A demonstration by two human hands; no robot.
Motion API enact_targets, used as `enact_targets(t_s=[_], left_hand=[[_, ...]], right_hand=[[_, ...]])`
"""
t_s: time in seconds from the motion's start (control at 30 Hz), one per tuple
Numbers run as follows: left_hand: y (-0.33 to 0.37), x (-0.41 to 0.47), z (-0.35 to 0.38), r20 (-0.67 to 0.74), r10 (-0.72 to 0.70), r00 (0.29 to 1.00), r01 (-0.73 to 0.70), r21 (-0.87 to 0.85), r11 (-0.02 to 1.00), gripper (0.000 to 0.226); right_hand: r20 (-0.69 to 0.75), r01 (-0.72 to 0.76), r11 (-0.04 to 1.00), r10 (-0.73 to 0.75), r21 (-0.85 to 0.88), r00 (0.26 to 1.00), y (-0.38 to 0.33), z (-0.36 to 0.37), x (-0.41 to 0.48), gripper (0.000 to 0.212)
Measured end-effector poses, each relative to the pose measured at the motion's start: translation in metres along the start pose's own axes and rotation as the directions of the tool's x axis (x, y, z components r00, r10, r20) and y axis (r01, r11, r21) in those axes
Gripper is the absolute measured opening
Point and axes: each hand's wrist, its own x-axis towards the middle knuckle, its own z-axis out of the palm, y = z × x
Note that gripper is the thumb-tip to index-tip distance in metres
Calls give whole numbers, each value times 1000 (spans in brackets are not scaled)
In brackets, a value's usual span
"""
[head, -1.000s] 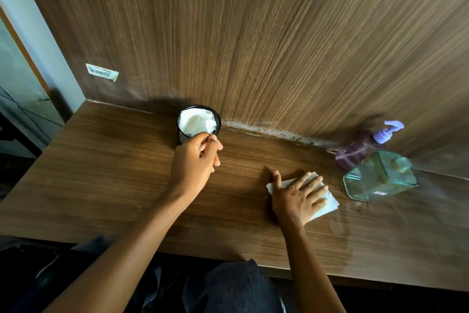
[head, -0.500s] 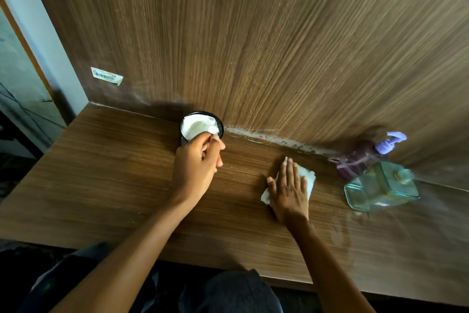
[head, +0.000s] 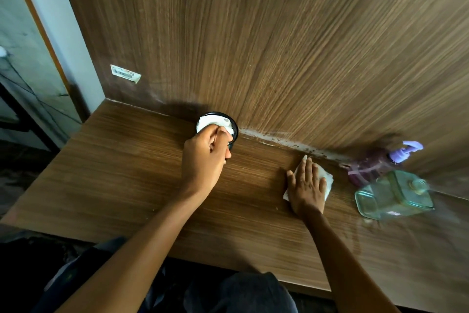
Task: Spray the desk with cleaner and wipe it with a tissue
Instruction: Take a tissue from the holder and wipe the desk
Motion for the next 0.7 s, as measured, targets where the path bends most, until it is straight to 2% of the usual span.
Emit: enact_targets(t_s=[0.1,0.2,0.3,0.37,0.47,0.57,0.63,0.7], left_hand=[[-1,2,-1,-28,-12,1000,12,-3,1000,26],[-3,1,-1,-33,-18,999,19,16,1000,26],[-6,5,-6,-44,-27,999,28,38,999,25],[-4,7,-10,-66,-30,997,33,49,998,25],[-2,7,-17,-182,87,979,-35,268,963,30],[-8,13,-18,-179,123,976,-47,376,925,38],[-14,15,-16,-129,103,986,-45,389,920,51],[-17,13,-14,-65,59,996,-29,388,921,64]], right_hand=[[8,153,988,-152,-38,988,-11,6,-1,61],[7,355,933,-355,-66,935,-1,15,-25,76],[28,433,898,-432,-80,901,32,23,-50,76],[-15,384,917,-387,-106,922,51,22,-56,72],[-60,197,978,-201,-76,978,50,15,-41,79],[-18,24,1000,-24,-6,1000,14,11,-11,61],[-16,60,998,-61,-3,998,-15,13,2,59],[-26,170,985,-170,-8,985,-38,15,2,64]])
